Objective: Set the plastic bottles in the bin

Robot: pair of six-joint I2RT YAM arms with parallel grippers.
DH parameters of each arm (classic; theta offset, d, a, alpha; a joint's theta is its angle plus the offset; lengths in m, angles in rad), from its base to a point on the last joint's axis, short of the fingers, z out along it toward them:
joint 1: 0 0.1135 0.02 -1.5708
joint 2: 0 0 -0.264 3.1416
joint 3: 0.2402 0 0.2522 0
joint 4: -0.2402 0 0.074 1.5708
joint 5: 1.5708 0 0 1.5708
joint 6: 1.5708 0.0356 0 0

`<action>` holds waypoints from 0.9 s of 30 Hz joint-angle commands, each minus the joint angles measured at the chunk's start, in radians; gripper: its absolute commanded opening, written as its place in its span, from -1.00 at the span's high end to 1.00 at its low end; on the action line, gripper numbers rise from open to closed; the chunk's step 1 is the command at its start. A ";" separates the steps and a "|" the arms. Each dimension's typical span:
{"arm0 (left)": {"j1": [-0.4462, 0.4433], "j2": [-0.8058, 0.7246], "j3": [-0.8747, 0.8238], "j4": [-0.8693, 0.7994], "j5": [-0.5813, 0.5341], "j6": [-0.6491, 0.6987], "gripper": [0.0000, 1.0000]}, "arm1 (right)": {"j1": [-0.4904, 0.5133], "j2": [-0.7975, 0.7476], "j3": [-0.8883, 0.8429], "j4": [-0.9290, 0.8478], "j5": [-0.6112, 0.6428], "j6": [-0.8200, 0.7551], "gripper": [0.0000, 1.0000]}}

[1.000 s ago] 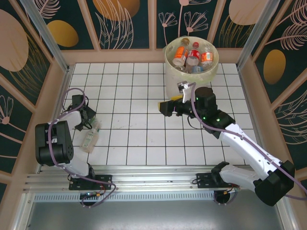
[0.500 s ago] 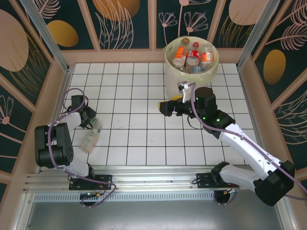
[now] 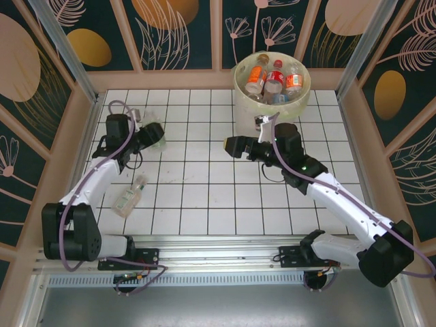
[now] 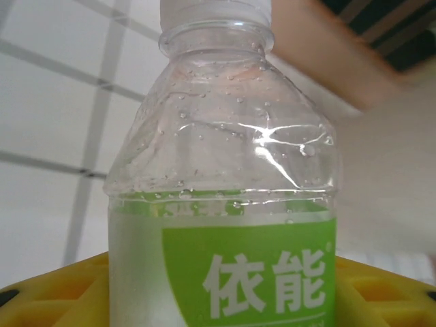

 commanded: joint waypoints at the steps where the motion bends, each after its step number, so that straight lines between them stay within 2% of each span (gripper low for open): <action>1: -0.064 -0.053 0.013 0.117 0.232 0.091 -0.19 | -0.030 -0.009 0.016 0.089 -0.080 0.114 -0.94; 6: -0.194 -0.076 -0.001 0.207 0.339 0.110 -0.20 | -0.080 -0.021 0.021 0.149 -0.177 0.184 -0.96; 17: -0.438 -0.056 0.008 0.302 0.259 0.133 -0.19 | -0.080 -0.018 0.051 0.162 -0.248 0.166 -0.98; 27: -0.536 0.028 0.049 0.351 0.214 0.118 -0.17 | -0.036 0.031 0.070 0.167 -0.243 0.148 -0.98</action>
